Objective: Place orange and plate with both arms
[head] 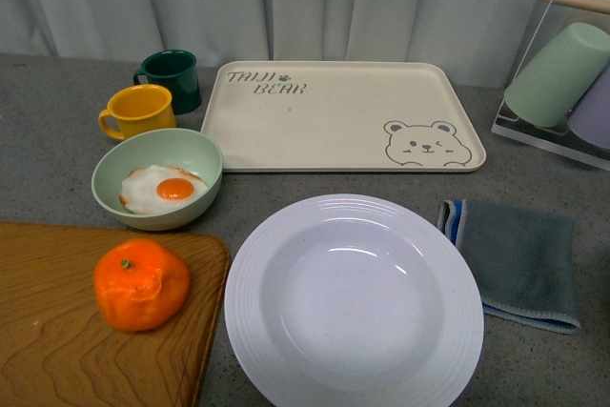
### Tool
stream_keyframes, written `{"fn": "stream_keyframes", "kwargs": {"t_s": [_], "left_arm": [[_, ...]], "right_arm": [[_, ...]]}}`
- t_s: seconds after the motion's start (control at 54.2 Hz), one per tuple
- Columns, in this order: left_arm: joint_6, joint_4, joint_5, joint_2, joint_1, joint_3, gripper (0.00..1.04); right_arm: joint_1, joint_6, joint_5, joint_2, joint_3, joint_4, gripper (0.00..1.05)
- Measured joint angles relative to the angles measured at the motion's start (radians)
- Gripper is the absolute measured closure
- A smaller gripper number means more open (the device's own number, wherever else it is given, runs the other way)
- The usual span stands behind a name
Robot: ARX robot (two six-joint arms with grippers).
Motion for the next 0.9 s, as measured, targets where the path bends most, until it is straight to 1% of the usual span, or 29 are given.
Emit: {"fn": "stream_keyframes", "kwargs": {"t_s": [0.903], "left_arm": [[0.0,0.0,0.0,0.0,0.0,0.0,0.07]], "right_arm": [[0.0,0.0,0.0,0.0,0.0,0.0,0.09]]}}
